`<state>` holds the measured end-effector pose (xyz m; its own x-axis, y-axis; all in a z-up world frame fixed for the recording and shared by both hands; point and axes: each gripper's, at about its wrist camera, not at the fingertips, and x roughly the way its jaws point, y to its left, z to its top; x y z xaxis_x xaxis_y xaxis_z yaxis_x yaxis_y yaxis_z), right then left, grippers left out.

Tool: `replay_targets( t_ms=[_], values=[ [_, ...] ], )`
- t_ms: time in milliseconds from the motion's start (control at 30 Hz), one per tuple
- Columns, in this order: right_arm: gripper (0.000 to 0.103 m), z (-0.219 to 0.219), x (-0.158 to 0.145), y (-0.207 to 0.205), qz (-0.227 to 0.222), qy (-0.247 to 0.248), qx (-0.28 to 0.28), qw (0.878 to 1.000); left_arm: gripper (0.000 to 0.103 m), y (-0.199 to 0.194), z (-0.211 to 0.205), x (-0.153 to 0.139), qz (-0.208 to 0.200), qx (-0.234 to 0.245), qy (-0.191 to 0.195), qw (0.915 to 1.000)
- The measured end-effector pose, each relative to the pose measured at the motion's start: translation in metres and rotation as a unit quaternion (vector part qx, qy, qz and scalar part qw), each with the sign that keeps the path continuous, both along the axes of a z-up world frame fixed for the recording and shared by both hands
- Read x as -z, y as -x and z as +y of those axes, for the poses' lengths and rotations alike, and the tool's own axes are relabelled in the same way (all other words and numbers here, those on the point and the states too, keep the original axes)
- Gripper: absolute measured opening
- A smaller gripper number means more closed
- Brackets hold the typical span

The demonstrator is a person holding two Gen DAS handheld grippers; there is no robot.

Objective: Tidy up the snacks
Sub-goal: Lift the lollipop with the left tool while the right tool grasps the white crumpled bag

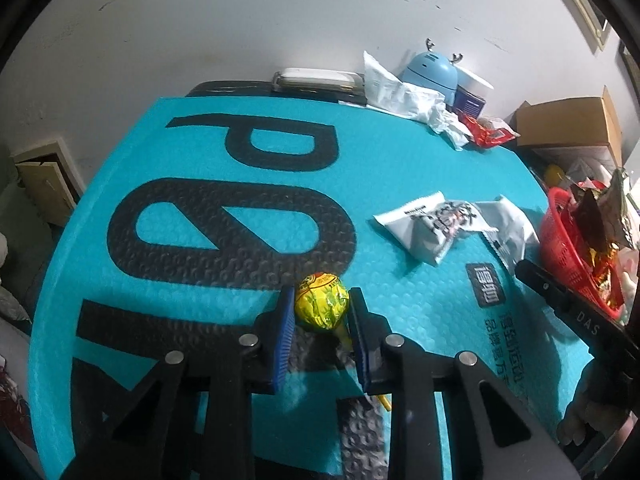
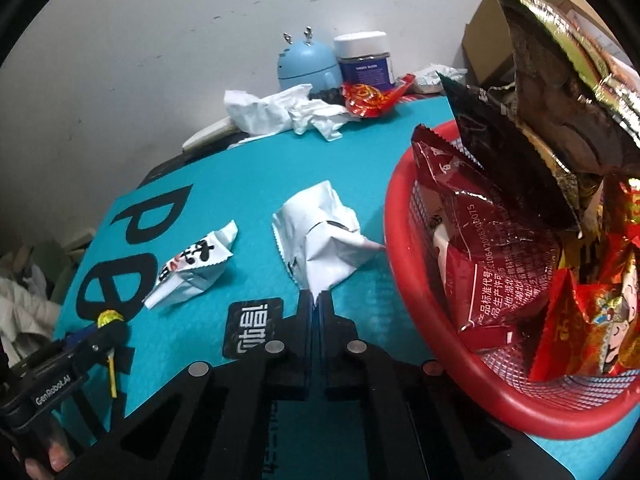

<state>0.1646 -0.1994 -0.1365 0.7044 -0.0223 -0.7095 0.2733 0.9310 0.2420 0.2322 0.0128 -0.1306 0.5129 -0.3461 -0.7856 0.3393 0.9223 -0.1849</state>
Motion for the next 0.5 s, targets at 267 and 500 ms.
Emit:
replay_targets(
  t_ms=[267, 500],
  values=[
    [0.001, 0.007, -0.01, 0.018, -0.003, -0.004, -0.025, 1.0, 0.025, 0.026, -0.001, -0.005, 0.014, 0.015, 0.01, 0.9997],
    [0.001, 0.007, -0.012, 0.036, 0.009, -0.033, -0.046, 0.998, 0.025, 0.055, 0.001, -0.01, 0.015, 0.023, 0.014, 0.9995]
  ],
)
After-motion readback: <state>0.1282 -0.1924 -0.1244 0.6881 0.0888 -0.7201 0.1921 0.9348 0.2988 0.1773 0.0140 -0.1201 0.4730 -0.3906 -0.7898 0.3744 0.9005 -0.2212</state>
